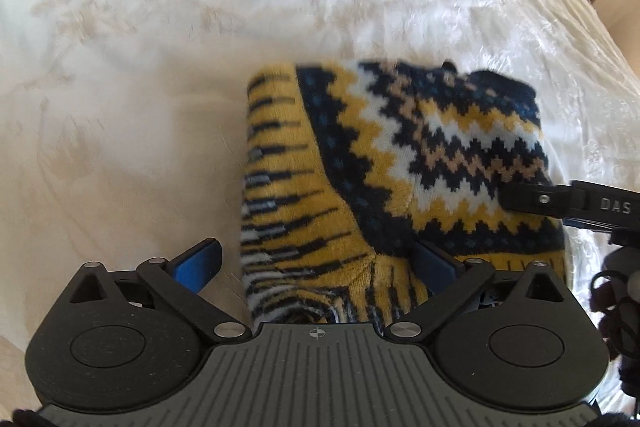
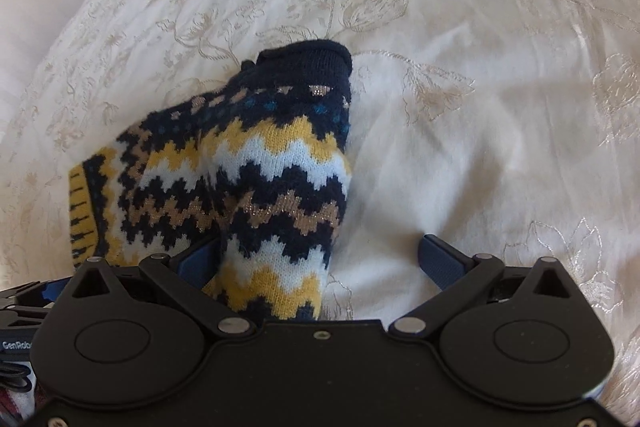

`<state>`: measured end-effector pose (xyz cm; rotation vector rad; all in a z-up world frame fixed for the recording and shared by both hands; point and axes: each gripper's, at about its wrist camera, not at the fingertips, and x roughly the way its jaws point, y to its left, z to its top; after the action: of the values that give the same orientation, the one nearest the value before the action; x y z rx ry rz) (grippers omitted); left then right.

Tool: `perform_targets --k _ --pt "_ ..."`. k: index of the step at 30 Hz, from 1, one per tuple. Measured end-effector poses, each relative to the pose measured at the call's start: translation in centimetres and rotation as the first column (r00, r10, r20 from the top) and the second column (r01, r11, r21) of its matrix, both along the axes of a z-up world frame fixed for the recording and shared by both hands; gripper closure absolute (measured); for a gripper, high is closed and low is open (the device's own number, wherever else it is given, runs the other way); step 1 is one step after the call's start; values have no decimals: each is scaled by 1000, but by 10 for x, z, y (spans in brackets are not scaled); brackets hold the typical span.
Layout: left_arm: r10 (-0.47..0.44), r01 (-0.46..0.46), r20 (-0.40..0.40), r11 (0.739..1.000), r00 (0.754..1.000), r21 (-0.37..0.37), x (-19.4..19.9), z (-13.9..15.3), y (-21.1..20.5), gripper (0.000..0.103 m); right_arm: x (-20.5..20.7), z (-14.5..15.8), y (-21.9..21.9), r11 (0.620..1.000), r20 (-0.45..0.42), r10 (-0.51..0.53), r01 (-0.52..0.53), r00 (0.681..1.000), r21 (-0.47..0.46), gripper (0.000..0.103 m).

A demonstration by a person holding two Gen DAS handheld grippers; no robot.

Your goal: Fold small clothes

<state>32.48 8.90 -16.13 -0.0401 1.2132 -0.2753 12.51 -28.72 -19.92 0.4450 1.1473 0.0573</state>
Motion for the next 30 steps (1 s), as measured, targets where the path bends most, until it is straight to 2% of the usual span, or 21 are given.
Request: perform_targets --k 3,8,11,14,19,25,30 --pt "-3 2 44 1000 999 20 -4 13 2 1 -14 13 -11 1000 50 -27 27 998 6 0" --pt "-12 9 71 999 997 41 -10 20 7 1 -40 27 -22 998 74 -52 50 996 29 0" --pt "-20 16 62 998 998 63 -15 16 8 1 -54 26 -19 1000 55 -7 6 998 12 0" --pt "-21 17 44 997 999 78 -21 7 14 1 -65 16 -10 997 10 57 -56 998 -48 0" --pt "-17 13 43 997 999 74 -23 5 17 1 -66 6 -3 992 -9 74 -74 997 -101 0" --pt "-54 45 128 996 990 74 -35 30 13 1 -74 33 4 982 74 122 -109 990 -156 0" --pt "-47 37 183 998 982 59 -49 50 12 1 -90 55 8 978 147 137 -110 980 -178 0"
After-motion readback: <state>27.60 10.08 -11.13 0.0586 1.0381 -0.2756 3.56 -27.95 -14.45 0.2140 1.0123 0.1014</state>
